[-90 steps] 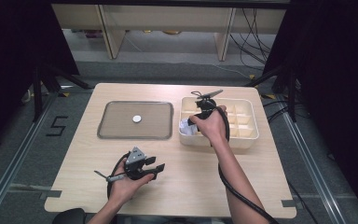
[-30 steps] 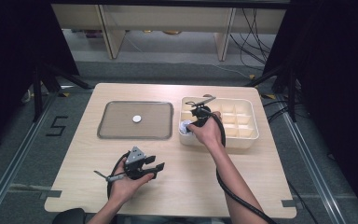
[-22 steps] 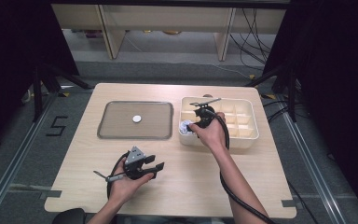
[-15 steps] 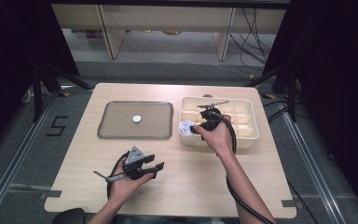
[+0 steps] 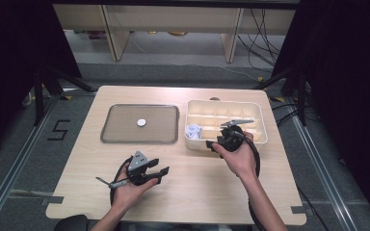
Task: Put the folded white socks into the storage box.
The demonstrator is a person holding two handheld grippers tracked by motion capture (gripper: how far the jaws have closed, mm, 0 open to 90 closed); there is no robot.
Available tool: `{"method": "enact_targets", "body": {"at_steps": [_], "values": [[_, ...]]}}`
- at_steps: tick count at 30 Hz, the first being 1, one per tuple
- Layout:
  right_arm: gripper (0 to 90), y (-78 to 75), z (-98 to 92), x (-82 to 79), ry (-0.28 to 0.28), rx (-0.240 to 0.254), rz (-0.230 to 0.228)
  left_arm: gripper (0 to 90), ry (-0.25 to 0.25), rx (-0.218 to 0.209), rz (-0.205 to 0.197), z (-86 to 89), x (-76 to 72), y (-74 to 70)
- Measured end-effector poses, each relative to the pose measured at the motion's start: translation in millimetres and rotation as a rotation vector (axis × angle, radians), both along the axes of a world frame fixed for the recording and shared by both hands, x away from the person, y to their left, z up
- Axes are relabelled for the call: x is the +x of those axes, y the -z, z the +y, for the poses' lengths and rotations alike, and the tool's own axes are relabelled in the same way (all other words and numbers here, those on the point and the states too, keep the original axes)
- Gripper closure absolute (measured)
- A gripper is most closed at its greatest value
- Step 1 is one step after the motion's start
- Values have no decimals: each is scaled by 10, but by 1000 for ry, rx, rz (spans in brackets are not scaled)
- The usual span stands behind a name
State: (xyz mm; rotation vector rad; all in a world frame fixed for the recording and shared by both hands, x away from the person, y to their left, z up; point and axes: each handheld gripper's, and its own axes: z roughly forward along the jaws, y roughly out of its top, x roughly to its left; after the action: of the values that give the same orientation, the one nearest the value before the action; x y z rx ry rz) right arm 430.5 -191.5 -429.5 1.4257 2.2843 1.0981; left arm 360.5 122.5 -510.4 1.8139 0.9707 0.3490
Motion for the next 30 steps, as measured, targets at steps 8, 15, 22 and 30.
{"method": "enact_targets", "body": {"at_steps": [8, 15, 22, 30], "values": [[460, 47, -112, -238, -1, 12, -48, 436, 3, 0, -12, 4, 1, 15], [460, 161, -228, -434, -3, 29, -76, 433, -3, -6, -28, 9, -2, 29], [460, 321, -333, -578, 10, 49, -80, 422, -7, -13, -41, 7, 0, 40], [456, 403, -359, -636, 26, 67, -79, 405, -3, -21, -43, 3, 7, 49]]}}
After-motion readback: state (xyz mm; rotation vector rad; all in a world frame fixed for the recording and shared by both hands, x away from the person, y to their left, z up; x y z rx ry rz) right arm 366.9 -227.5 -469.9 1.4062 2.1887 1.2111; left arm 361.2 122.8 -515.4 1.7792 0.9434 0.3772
